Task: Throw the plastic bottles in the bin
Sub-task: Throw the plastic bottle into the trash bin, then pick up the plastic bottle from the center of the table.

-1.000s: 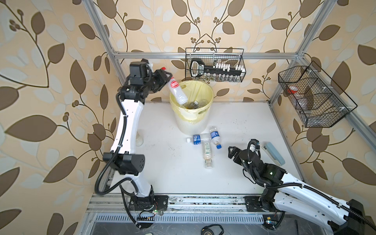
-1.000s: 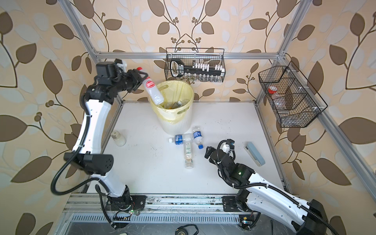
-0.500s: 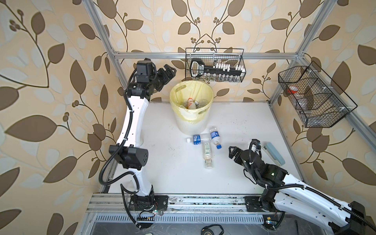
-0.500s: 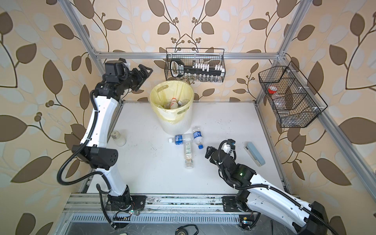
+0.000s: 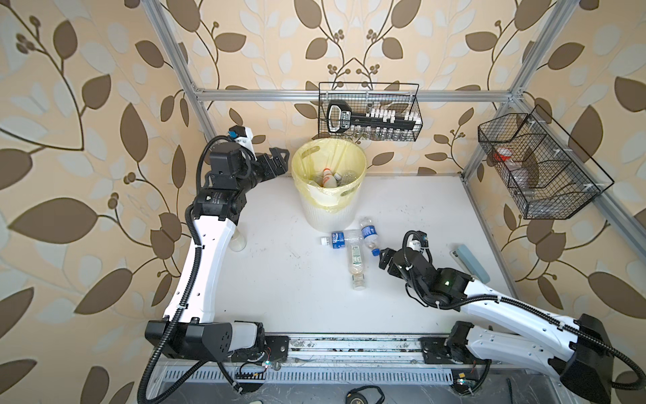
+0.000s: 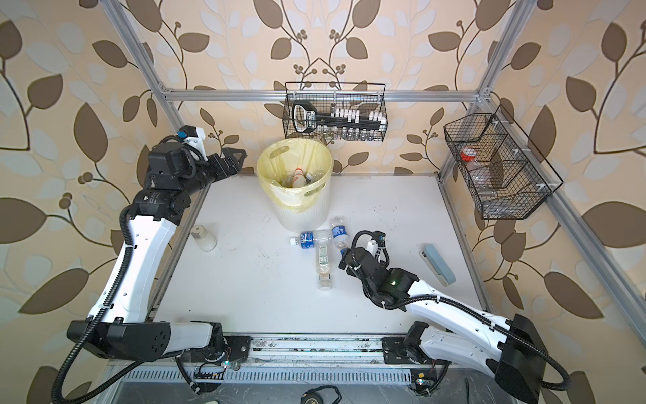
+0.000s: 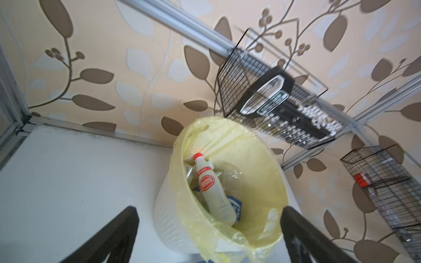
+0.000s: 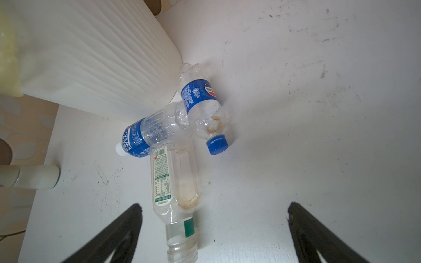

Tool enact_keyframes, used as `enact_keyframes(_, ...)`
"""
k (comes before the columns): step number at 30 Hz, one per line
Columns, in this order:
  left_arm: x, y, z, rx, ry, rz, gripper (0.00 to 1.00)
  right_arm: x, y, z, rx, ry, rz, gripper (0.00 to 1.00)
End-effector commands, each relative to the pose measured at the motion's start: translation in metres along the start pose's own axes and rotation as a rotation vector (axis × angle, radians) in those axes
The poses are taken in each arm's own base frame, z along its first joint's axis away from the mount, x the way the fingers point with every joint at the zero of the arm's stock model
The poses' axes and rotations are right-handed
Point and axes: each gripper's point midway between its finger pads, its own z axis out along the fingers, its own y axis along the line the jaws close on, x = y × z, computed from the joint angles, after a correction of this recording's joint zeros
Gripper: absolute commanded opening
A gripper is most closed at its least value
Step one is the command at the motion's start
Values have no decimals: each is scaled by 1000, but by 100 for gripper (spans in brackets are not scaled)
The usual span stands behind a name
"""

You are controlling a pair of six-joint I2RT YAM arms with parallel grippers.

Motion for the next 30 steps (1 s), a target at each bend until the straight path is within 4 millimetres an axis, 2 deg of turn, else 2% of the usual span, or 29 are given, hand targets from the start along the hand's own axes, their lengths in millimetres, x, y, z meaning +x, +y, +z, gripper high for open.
enact_keyframes(1,14,-9,-11,95,28,121,99,-1,13,-2,-14,-16,-42,100)
enact_keyframes(4,39,1,-10,86,105,135,99,4,35,-2,-112,6,-85,100)
enact_keyframes(8,70,8,-11,166,207,118,99,6,43,-2,-174,-23,-71,100)
enact_keyframes(15,96,42,-14,82,236,120,99,29,36,11,-140,115,-125,100)
enact_keyframes(21,125,75,-16,-7,324,59,99,37,26,15,-28,157,-170,100)
enact_keyframes(26,149,89,-17,-48,439,-56,99,46,31,20,6,187,-210,100)
enact_keyframes(30,166,106,-15,-64,497,-65,99,59,38,24,28,226,-268,100)
